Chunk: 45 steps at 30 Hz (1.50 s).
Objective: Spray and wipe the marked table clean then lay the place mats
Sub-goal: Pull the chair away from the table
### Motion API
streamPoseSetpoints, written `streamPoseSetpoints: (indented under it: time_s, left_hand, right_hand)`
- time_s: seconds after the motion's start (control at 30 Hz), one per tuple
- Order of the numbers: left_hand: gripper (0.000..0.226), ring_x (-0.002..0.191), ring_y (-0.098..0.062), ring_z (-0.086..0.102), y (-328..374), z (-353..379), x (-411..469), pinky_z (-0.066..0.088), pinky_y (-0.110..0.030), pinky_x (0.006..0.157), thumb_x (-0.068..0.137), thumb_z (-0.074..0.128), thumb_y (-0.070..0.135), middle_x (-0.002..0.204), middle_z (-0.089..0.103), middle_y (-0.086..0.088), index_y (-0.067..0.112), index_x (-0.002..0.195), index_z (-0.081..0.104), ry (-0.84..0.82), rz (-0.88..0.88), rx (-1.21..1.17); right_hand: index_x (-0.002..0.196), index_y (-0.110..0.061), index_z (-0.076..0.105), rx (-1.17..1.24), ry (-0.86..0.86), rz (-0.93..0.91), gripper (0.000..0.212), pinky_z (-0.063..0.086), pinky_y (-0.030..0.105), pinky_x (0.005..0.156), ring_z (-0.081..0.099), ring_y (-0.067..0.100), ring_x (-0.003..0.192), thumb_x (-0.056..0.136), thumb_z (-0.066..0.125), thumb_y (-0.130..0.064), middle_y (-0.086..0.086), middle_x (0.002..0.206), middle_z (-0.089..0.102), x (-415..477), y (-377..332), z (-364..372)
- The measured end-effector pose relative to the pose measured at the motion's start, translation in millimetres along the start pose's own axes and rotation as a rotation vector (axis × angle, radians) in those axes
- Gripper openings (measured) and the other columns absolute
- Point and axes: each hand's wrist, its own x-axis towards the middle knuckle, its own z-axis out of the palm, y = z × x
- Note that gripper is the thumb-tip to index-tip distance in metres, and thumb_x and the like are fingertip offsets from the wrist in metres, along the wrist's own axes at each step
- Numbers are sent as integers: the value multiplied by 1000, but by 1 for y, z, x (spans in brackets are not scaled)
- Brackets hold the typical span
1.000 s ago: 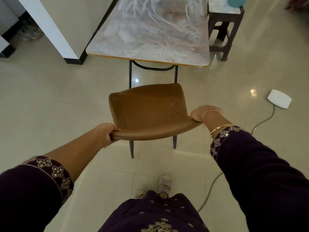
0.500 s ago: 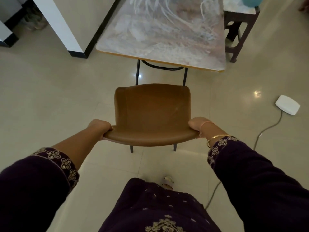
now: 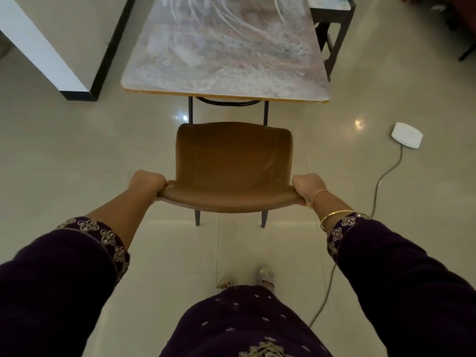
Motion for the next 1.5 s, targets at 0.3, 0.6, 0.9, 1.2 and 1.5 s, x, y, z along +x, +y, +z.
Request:
streamPoseSetpoints:
  time_s: [0.3, 0.6, 0.9, 1.2, 1.5]
  left_hand:
    - [12, 69, -31, 60, -3, -3, 9, 56, -39, 69, 75, 66, 7, 71, 56, -15, 0, 76, 57, 58, 14, 1]
    - [17, 70, -34, 57, -13, 1, 14, 49, -36, 64, 77, 64, 10, 78, 58, -19, 1, 69, 51, 87, 26, 87]
    - [16, 67, -34, 58, -14, 2, 18, 44, -32, 57, 76, 63, 12, 81, 62, -21, -2, 76, 56, 84, 81, 234]
    - [17, 85, -26, 57, 18, 27, -13, 45, -36, 76, 87, 48, 25, 87, 58, -8, 11, 89, 58, 4, 334, 880]
    - [24, 81, -22, 59, 46, 111, -53, 51, -39, 82, 86, 50, 39, 84, 60, -3, 17, 88, 59, -100, 526, 814]
  right_hand:
    - [63, -10, 49, -160, 42, -120, 23, 49, 34, 62, 60, 35, 77, 85, 49, -17, 13, 76, 58, 0, -6, 3]
    - [71, -7, 51, -360, 32, -202, 21, 36, 27, 59, 53, 29, 75, 90, 47, -16, 11, 81, 56, 4, 0, 4]
    - [83, -7, 53, -391, 35, -202, 10, 36, 29, 66, 51, 28, 78, 89, 48, -14, 11, 86, 55, 10, -5, 4]
    - [87, -10, 56, -555, -24, -201, 19, 38, 30, 69, 53, 28, 80, 92, 43, -23, 10, 88, 57, 9, -7, 8]
    - [100, -14, 63, -709, -36, -358, 33, 48, 42, 89, 56, 32, 102, 86, 44, -37, 11, 105, 62, 42, -14, 5]
